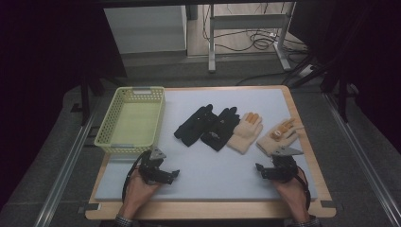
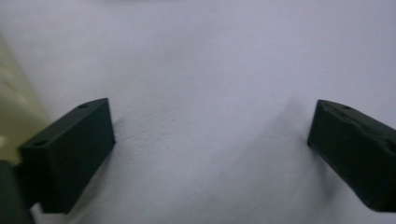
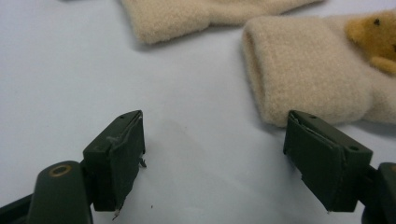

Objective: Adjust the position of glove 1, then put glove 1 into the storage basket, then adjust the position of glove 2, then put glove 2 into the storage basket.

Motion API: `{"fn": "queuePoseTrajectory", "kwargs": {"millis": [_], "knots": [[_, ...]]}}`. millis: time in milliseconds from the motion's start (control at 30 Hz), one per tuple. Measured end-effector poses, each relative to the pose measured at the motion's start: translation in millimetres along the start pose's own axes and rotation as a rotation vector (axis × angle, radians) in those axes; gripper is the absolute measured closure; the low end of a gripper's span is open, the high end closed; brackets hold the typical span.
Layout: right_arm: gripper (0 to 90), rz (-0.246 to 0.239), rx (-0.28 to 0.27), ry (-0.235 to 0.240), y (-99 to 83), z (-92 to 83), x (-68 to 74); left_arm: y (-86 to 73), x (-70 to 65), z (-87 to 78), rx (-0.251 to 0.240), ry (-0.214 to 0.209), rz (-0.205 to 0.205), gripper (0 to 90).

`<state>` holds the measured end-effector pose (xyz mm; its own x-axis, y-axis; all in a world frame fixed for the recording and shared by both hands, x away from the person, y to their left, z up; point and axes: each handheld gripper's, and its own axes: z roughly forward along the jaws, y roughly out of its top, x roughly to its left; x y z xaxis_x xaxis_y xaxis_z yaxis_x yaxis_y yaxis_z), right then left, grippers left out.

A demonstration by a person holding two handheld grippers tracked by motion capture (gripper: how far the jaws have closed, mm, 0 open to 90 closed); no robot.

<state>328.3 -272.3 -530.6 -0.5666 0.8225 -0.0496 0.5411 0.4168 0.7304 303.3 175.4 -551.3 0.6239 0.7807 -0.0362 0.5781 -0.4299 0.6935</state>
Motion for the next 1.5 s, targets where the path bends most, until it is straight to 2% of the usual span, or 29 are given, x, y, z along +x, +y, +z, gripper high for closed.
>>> {"fn": "queuePoseTrajectory", "kwargs": {"millis": [167, 367, 1033, 1300, 1500], "knots": [[19.3, 0.004, -0.001, -0.007, -0.2, 0.1, 0.7, -0.3, 0.0, 0.2, -0.002, 0.0, -0.002, 2.1], [13.1, 0.003, 0.01, -0.004, 0.4, 1.7, 1.6, -0.6, 0.0, 0.2, -0.003, 0.001, -0.001, 2.2], [14.1, 0.013, 0.008, -0.004, 2.6, 1.6, 1.9, -0.7, 0.2, 0.2, -0.006, -0.001, -0.004, 2.4], [14.2, 0.014, -0.031, 0.026, 21.5, 2.6, 12.2, -0.8, 0.2, 0.1, -0.006, -0.001, -0.003, 2.4], [16.2, 0.001, -0.048, 0.079, 43.7, 16.3, 25.2, -0.8, 0.1, 0.1, -0.006, -0.001, -0.004, 2.5]]}}
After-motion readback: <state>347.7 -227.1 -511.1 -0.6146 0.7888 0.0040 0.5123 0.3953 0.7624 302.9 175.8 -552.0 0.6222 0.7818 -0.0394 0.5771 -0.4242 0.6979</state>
